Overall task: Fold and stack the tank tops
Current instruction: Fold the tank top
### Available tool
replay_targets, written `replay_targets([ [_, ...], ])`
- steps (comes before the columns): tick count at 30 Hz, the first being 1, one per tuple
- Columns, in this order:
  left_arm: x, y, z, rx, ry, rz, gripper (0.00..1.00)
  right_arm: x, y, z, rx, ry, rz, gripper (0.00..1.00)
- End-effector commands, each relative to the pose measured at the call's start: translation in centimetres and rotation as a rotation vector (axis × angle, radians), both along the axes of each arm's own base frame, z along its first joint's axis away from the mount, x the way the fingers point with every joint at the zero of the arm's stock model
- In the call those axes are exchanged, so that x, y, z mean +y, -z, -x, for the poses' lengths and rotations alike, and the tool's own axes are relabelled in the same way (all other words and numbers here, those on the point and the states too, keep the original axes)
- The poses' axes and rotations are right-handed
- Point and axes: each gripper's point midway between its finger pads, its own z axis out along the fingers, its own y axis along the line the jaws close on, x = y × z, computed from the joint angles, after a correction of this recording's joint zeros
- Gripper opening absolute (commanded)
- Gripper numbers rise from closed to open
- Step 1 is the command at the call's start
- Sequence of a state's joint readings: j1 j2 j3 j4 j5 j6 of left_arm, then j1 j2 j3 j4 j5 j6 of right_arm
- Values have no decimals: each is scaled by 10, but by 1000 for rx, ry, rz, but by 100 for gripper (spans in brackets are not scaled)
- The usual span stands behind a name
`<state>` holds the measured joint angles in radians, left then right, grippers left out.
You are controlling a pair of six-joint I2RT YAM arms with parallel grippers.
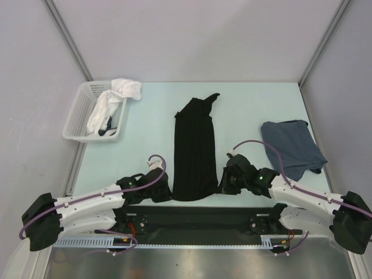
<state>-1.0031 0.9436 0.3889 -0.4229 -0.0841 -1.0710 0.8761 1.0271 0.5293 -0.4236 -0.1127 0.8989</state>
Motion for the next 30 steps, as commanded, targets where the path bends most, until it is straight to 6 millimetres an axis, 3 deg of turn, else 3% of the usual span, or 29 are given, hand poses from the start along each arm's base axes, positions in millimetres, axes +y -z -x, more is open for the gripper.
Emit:
replay_targets([
  [1, -17, -30, -13, -64, 22, 31, 0, 10, -17, -8, -43, -33, -10, 0],
  [7, -23, -61, -38, -137, 15, 9, 0, 17, -32, -28, -93, -36, 8, 0],
  [11, -26, -78, -61, -182, 5, 1, 0, 18, -51, -56, -155, -21, 1, 0],
  [20, -28, -93, -117, -234, -9, -43, 0, 13, -57, -117, -173, 13, 18, 0],
  [25, -26, -92, -152, -243, -27, -79, 0, 12, -75, -159, -227, 45, 4, 0],
  [27, -24, -94, -168, -251, -42, -97, 0, 10, -70, -174, -219, 57, 22, 0],
  [28, -24, -95, -174, -253, -45, -100, 0, 13, -79, -187, -245, 57, 21, 0],
  [29, -26, -104, -183, -274, -46, -96, 0, 10, -78, -195, -243, 66, 28, 0],
  [30, -22, -98, -192, -267, -62, -124, 0, 10, -70, -204, -225, 68, 40, 0],
])
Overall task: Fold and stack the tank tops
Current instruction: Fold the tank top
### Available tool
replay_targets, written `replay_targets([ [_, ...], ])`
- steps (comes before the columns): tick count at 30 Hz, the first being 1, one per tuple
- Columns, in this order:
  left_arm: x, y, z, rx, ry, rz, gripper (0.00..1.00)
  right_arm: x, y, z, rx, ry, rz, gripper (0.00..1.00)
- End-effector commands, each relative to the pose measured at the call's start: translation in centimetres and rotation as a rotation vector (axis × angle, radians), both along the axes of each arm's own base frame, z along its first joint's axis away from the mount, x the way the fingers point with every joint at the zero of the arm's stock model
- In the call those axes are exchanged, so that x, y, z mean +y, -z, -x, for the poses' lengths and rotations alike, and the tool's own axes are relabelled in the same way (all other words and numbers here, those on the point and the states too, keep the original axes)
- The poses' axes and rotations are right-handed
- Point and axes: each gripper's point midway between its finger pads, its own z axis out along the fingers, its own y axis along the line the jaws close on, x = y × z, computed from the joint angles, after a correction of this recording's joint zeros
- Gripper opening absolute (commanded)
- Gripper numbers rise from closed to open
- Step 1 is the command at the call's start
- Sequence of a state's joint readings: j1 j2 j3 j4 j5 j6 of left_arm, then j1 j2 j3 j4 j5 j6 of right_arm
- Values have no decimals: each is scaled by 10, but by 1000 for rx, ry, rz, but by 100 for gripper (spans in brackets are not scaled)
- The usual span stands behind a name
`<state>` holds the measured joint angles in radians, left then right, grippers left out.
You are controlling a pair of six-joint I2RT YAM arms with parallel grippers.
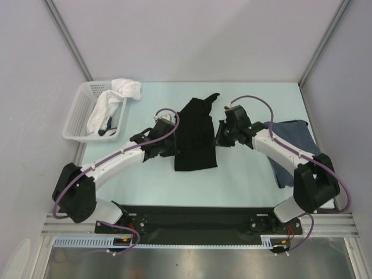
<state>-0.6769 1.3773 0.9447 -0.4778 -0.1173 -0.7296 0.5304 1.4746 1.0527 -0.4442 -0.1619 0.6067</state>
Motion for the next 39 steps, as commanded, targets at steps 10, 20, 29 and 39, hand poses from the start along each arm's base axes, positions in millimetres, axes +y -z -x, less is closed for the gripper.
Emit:
replay_targets([
  [10, 10, -26, -113, -134, -81, -35, 0, 11, -6, -110, -76, 0, 13, 0],
  [20, 12, -22, -139, -145, -74, -33, 0, 15, -16, -136, -116, 9, 2, 0],
  [29, 9, -2, -166, -124, -71, -49, 0, 7, 0, -153, -95, 47, 5, 0],
  [39, 21, 37, -199, -68, -117, -31, 12, -1, 44, -194, -77, 117, 12, 10],
])
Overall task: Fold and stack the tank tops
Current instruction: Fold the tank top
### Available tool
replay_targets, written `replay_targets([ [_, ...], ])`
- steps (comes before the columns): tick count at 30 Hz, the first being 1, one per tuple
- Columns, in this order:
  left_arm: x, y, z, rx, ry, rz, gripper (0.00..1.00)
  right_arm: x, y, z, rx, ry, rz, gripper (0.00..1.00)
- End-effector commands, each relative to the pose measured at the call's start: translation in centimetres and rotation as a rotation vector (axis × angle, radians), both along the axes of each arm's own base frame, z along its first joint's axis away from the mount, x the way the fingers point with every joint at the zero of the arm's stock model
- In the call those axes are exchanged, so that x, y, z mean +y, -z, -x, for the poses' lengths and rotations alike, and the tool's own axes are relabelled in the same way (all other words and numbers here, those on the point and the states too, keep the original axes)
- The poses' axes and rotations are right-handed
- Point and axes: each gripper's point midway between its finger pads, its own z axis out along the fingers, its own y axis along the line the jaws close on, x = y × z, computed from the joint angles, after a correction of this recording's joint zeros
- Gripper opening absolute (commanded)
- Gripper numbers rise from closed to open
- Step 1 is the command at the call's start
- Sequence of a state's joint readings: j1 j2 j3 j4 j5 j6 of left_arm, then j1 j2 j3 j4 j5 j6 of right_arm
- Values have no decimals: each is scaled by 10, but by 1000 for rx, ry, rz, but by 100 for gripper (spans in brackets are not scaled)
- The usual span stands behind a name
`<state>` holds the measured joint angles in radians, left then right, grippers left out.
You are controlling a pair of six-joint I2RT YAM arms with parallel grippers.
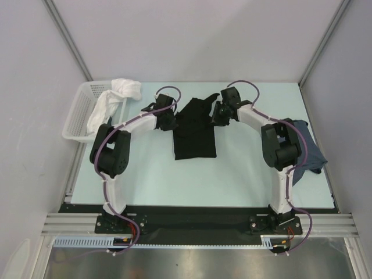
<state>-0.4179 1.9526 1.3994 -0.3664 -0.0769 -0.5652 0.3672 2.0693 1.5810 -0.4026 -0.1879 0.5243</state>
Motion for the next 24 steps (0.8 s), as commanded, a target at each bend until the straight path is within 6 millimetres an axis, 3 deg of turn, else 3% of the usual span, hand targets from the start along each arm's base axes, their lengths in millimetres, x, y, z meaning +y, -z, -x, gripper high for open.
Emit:
replay_targets([
  [1, 1, -13, -33, -69, -5, 36, 21, -2, -7, -32, -83, 31, -15, 42],
  [2, 5, -10, -34, -60, -12, 21, 54, -5, -8, -34, -91, 51, 5, 60],
  [3, 7, -12, -34, -66, -13, 14, 66, -9, -10, -34, -96, 62, 17, 70],
  [4, 12, -11, -31, -64, -18, 0, 75, -13, -9, -30, -92, 63, 30, 75],
  [5, 15, -23, -30, -92, -25, 0, 85, -17, -9, -25, -94, 71, 42, 75],
  [6, 17, -28, -26, -107, -26, 3, 90, -20, -28, -21, -126, 76, 30, 76],
  [7, 21, -22, -16, -101, -26, 0, 91, -21, -34, -15, -136, 78, 23, 76],
  [8, 22, -38, -10, -132, -27, 12, 95, -25, -23, 2, -105, 77, 21, 76],
  [9, 23, -39, -3, -130, -22, 21, 95, -26, -41, 9, -137, 76, -4, 76],
  [10, 26, -26, 13, -102, -20, 28, 95, -28, -41, 20, -128, 73, -16, 74],
  [11, 21, -38, 23, -123, 2, 60, 94, -29, -27, 40, -84, 58, -37, 70],
  [12, 17, -36, 34, -117, 24, 81, 93, -28, -23, 52, -65, 49, -51, 67],
  [13, 18, -21, 53, -82, 27, 79, 92, -28, -31, 61, -73, 39, -75, 60],
  [14, 12, -28, 65, -97, 47, 97, 90, -29, -14, 81, -19, 21, -89, 57],
  [16, 4, -14, 94, -58, 81, 140, 88, -29, -14, 97, -11, 6, -119, 54],
  [17, -4, -18, 105, -70, 108, 166, 86, -24, -11, 105, -3, -18, -150, 55],
  [18, -9, -15, 114, -62, 125, 185, 84, -24, 0, 119, 30, -25, -160, 56],
  [20, -19, -3, 135, -36, 155, 209, 80, -20, 4, 129, 40, -52, -189, 61],
  [24, -29, 14, 146, 3, 177, 210, 78, -12, 22, 141, 75, -79, -188, 61],
])
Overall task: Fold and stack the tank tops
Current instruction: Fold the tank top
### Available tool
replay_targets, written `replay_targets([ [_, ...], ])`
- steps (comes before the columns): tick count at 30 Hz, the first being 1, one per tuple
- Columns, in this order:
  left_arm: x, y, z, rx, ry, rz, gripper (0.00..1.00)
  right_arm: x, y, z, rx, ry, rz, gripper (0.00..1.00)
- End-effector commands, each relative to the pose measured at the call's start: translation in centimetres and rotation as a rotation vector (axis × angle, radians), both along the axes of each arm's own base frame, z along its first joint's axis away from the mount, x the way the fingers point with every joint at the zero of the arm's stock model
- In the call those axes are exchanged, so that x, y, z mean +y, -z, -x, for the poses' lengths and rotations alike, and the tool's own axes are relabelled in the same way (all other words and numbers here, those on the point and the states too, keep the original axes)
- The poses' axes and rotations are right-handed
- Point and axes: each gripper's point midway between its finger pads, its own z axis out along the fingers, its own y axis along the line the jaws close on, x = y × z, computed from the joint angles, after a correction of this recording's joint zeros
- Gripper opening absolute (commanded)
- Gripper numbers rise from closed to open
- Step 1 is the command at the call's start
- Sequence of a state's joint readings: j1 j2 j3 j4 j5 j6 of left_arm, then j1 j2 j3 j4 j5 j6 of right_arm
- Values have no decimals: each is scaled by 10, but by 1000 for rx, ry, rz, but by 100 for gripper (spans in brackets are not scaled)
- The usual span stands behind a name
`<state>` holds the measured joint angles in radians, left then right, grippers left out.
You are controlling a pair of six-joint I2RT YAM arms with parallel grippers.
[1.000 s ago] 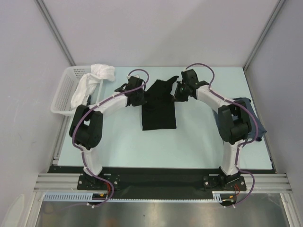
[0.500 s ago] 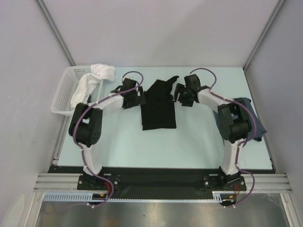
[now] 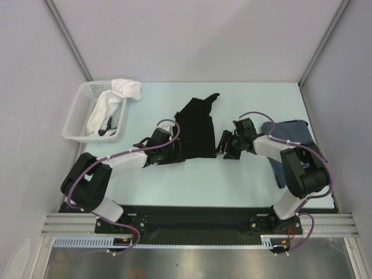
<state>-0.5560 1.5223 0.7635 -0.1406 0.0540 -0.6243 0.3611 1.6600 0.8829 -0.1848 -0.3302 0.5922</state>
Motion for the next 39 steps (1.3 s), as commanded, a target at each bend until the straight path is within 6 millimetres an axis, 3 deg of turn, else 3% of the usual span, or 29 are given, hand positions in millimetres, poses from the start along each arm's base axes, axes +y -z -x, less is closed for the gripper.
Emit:
replay_targets([
  [1, -18, -3, -9, -23, 3, 72, 78, 24, -10, -5, -57, -58, -88, 61],
  [7, -18, 5, -19, -22, -7, 32, 68, 32, 3, -3, -32, -66, -84, 53],
  [12, -16, 9, -25, -23, -21, 14, 34, 32, 13, -3, -14, -67, -77, 30],
  [16, -17, 15, -24, -4, -20, 6, 3, 34, 15, 4, 4, -72, -80, 3],
  [20, -12, 20, -9, 20, -7, -6, 0, 31, 15, 19, 22, -76, -60, 0],
  [21, -9, 24, 4, 34, 7, -16, 0, 26, 21, 32, 50, -74, -40, 0],
  [23, -7, 28, 19, 51, 27, -24, 0, 23, 15, 45, 43, -81, -36, 0],
  [24, -4, 33, 32, 66, 35, -29, 0, 15, 24, 61, 81, -72, -11, 0],
  [26, -8, 39, 54, 87, 76, -34, 0, 14, 20, 81, 77, -90, -3, 0],
  [27, -9, 45, 73, 112, 100, -38, 0, 9, 23, 91, 98, -76, 22, 0],
  [28, -11, 48, 83, 121, 114, -35, 0, 5, 31, 110, 128, -83, 44, 0],
  [29, -12, 51, 92, 134, 126, -36, 0, 5, 25, 117, 111, -81, 37, 0],
  [31, -16, 58, 118, 175, 152, -32, 0, 1, 34, 143, 155, -73, 40, 0],
  [35, -23, 63, 151, 204, 180, -28, 0, -5, 38, 173, 183, -48, 51, 0],
  [39, -30, 62, 174, 214, 198, -22, 0, -14, 30, 185, 163, -4, 53, 2],
])
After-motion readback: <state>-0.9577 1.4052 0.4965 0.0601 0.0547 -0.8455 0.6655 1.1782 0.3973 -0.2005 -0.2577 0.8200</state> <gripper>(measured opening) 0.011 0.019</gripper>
